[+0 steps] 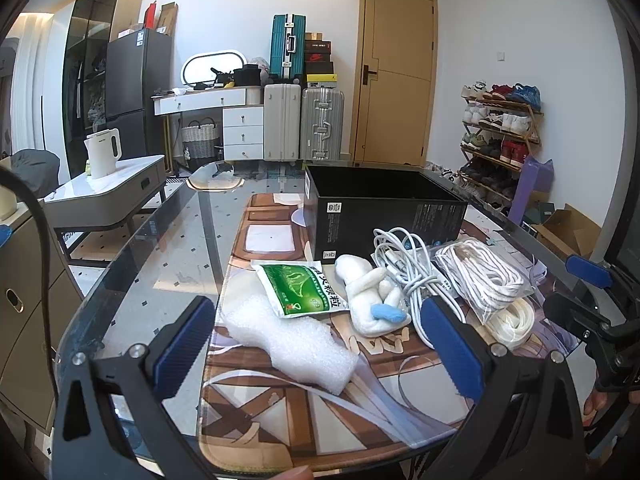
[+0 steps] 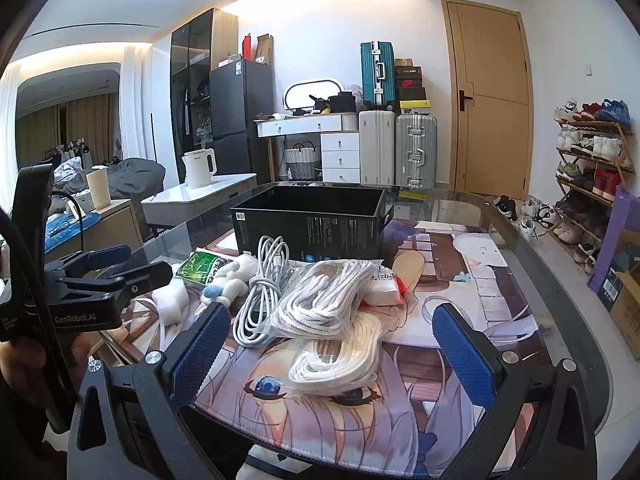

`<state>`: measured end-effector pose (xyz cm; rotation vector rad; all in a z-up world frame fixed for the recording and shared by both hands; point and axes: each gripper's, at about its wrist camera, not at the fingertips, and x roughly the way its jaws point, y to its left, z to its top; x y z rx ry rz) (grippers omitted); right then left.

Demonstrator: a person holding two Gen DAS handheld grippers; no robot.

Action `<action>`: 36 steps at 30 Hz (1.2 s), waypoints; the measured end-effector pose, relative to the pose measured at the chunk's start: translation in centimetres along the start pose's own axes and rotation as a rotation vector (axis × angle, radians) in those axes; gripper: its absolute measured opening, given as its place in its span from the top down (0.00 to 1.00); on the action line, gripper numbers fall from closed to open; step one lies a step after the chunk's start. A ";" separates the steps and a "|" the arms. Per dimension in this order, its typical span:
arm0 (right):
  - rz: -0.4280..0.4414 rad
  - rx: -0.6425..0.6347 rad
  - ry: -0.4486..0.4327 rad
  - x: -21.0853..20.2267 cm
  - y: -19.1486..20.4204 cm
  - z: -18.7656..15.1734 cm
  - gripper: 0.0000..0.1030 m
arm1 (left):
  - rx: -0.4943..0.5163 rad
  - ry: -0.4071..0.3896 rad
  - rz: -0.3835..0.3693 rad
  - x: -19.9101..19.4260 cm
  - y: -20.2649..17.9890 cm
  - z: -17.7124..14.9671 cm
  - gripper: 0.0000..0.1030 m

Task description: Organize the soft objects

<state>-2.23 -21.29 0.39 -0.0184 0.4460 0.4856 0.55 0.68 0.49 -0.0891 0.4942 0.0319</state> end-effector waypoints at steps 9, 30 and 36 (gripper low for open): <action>-0.024 -0.001 0.028 0.1 -0.2 0.3 0.00 | 0.003 0.000 0.005 0.0 0.2 0.1 0.00; -0.015 0.019 0.055 0.4 -0.3 0.4 0.00 | 0.009 0.004 0.019 -0.1 0.5 0.1 0.00; -0.007 -0.001 0.061 0.7 0.1 0.4 0.00 | 0.020 0.002 0.020 -0.2 0.3 0.1 0.00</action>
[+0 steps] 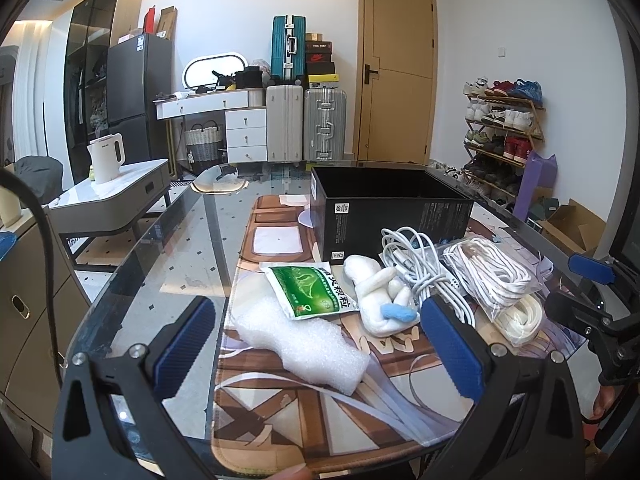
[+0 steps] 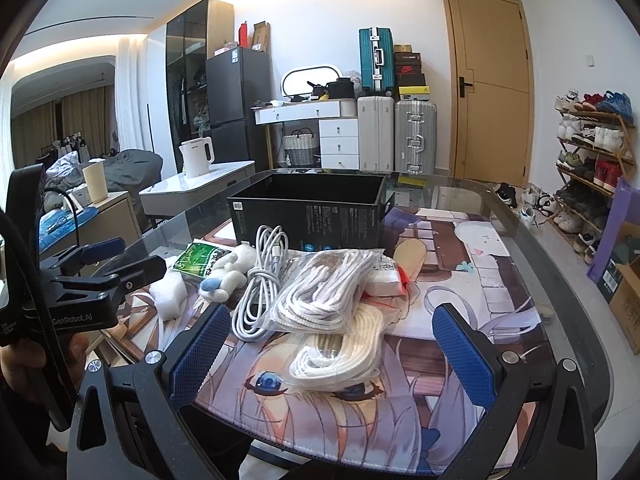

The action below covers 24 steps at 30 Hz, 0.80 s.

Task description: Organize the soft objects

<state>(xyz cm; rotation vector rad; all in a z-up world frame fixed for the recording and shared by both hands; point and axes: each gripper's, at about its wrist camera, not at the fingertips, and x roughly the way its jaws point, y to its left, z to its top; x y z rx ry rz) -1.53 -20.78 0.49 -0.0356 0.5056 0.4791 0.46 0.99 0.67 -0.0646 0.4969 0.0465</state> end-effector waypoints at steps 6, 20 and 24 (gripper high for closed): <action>-0.005 0.011 0.009 0.2 0.0 0.2 0.00 | -0.003 0.001 -0.003 0.0 0.0 0.0 0.00; 0.022 0.016 0.043 1.0 0.4 0.7 0.00 | 0.000 0.011 -0.004 0.6 0.4 -0.2 0.00; 0.022 0.019 0.038 1.3 0.5 1.0 0.00 | -0.003 0.015 -0.007 0.8 0.8 -0.2 0.00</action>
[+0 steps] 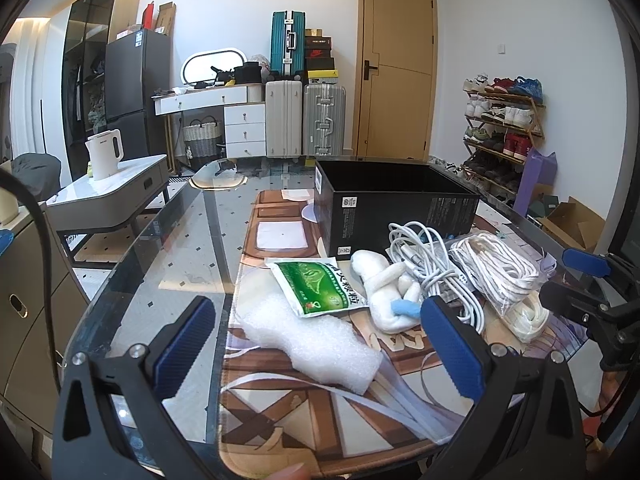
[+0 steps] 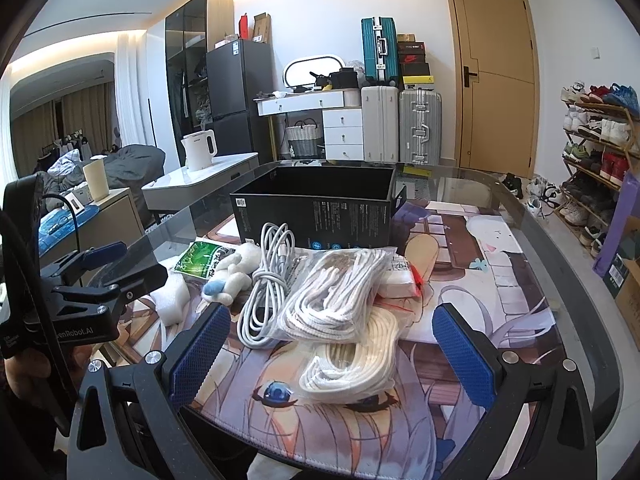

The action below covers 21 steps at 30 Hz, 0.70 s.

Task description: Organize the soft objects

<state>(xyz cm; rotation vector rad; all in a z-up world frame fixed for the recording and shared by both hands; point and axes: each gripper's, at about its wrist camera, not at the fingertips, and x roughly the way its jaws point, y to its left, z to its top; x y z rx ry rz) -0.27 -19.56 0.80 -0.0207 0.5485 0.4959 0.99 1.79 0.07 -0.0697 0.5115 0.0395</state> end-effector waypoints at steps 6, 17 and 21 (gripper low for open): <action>-0.039 -0.021 0.032 1.1 0.4 0.5 0.00 | -0.011 0.023 -0.002 0.5 1.0 -0.2 0.00; -0.054 -0.017 0.079 3.1 0.0 1.1 0.00 | -0.010 0.084 0.006 2.0 1.4 -0.9 0.00; -0.066 -0.019 0.100 4.0 0.0 1.5 0.00 | -0.007 0.107 0.002 2.5 1.3 -1.0 0.00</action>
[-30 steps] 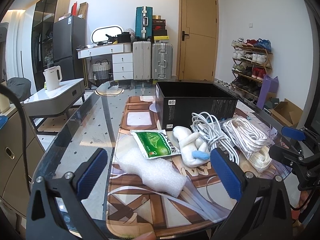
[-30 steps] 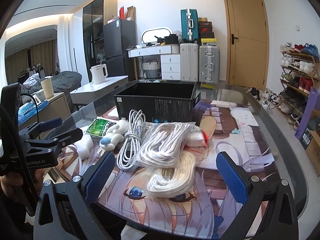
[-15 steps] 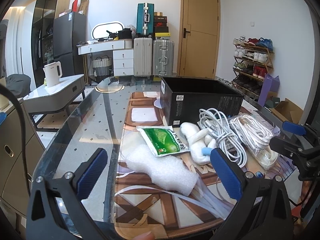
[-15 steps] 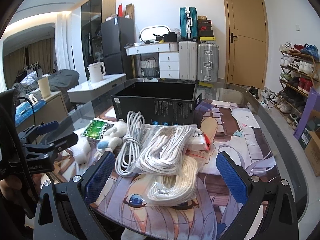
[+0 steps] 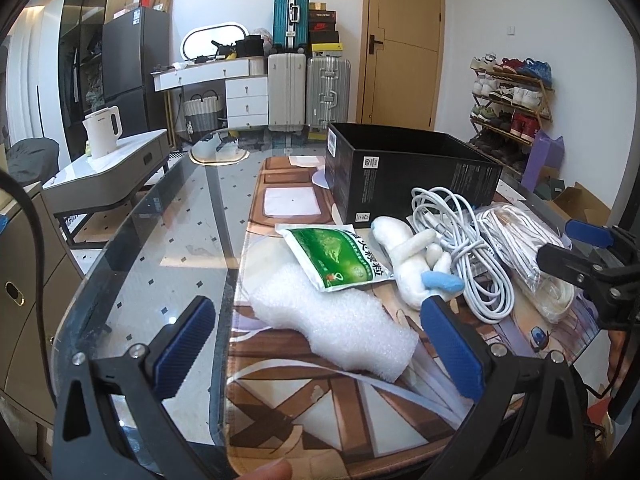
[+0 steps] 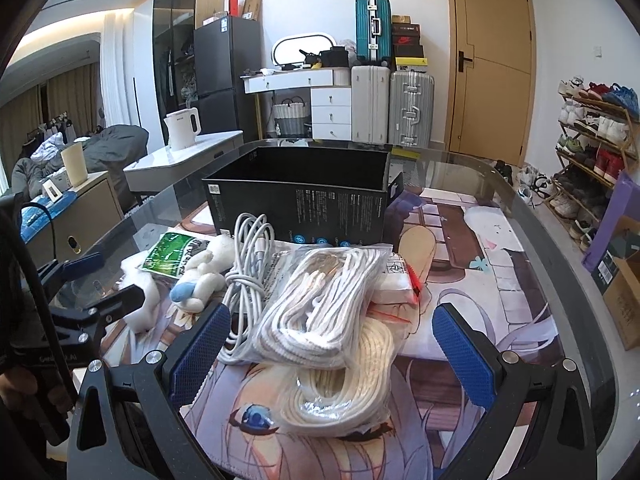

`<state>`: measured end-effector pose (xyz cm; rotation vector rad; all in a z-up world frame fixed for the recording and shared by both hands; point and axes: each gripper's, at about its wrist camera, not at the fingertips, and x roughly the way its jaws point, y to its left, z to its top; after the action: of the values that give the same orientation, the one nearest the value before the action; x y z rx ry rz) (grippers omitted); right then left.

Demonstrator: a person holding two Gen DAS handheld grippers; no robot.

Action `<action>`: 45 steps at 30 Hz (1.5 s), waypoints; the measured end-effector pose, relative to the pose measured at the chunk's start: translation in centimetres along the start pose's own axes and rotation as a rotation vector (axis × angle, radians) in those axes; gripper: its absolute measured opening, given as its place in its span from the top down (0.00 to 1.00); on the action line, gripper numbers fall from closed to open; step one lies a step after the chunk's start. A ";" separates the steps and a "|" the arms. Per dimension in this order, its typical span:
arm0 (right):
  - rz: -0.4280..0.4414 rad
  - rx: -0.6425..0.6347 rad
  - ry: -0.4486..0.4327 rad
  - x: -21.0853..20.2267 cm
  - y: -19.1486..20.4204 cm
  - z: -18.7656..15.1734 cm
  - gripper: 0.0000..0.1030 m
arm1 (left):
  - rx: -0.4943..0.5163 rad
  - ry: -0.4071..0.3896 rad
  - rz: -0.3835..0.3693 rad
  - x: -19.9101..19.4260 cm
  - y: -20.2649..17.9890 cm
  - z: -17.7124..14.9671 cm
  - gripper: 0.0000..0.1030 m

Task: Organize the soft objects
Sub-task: 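Grasp the white bubble-wrap foam with the left tool while the right tool grasps the bagged white rope, then lift the foam with the left tool while the right tool carries the rope bag over the black box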

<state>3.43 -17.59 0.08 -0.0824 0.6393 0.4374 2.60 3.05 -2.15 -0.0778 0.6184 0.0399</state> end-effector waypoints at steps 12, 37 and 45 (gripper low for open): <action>-0.024 -0.054 0.096 3.4 0.4 1.1 0.01 | 0.005 0.049 -0.010 1.2 -0.3 0.0 0.00; 0.044 -0.040 0.123 3.3 -0.4 0.4 0.48 | -0.034 0.071 -0.125 0.8 0.2 -0.3 0.53; 0.052 -0.033 0.097 2.5 -0.6 0.2 0.54 | -0.046 0.059 -0.144 0.0 0.6 -0.3 0.55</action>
<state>5.55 -17.21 -1.27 -0.1191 0.7313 0.4967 2.36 3.62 -2.44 -0.1682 0.6697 -0.0877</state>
